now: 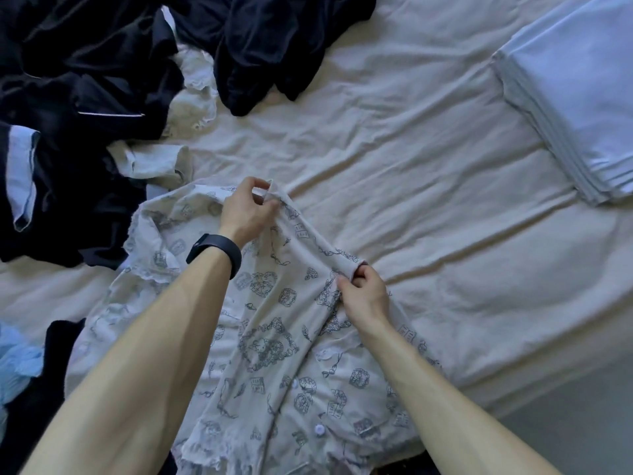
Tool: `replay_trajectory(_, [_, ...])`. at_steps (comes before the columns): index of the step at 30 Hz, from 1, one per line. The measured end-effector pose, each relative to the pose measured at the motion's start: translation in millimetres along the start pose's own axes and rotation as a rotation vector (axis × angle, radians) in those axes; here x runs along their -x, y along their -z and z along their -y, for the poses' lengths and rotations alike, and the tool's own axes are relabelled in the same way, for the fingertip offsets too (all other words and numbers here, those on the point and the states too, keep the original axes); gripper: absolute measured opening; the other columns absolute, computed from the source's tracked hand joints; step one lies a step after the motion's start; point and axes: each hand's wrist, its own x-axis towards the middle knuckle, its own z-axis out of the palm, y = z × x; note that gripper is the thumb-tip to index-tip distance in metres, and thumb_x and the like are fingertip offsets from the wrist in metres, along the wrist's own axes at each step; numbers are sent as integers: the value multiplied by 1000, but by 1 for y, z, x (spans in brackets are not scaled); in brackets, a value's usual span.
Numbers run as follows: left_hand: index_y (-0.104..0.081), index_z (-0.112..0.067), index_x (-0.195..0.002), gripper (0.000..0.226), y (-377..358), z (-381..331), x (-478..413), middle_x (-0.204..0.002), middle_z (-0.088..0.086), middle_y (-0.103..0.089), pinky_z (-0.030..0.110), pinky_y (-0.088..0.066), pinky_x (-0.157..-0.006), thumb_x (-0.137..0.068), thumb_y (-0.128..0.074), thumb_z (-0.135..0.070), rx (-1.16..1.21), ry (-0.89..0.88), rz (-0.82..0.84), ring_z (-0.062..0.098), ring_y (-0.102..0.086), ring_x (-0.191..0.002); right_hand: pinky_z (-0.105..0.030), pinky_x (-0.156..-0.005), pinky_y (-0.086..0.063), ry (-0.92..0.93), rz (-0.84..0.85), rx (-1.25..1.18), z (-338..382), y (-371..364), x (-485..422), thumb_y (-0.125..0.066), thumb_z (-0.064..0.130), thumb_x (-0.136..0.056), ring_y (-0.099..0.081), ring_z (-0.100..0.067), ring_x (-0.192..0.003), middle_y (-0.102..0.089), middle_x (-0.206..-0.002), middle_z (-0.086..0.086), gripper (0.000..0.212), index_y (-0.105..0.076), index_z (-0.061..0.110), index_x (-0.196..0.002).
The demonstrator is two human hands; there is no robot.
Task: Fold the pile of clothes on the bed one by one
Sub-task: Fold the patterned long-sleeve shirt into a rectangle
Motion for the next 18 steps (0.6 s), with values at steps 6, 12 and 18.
replay_trajectory(6, [-55,-21,-114,24,-8,43,68,-103,-2,-63,25,-48,-77,-93,-62,-30,176,20,-346,7,-60,-88,-24,-71,-44,43,-114,-18,1,-2,22,-72,35,-92,-63,-14,-89,-68,-98,6,27,-53,25,-107])
replay_trajectory(12, [-58,-18,-113,22,-15,156,189,-110,2,-63,38,-51,-86,-99,-52,-34,21,369,-181,22,-61,-100,-40,-87,-53,-9,109,179,-16,-21,75,-74,51,-85,-65,-22,-91,-64,-89,7,43,-52,19,-104])
replay_trajectory(18, [-58,-20,-110,25,-5,245,278,-105,0,-65,34,-49,-78,-101,-48,-41,-47,498,137,19,-61,-91,-47,-80,-60,-52,323,410,-71,-71,140,-66,73,-64,-71,-22,-84,-73,-86,3,53,-59,25,-88])
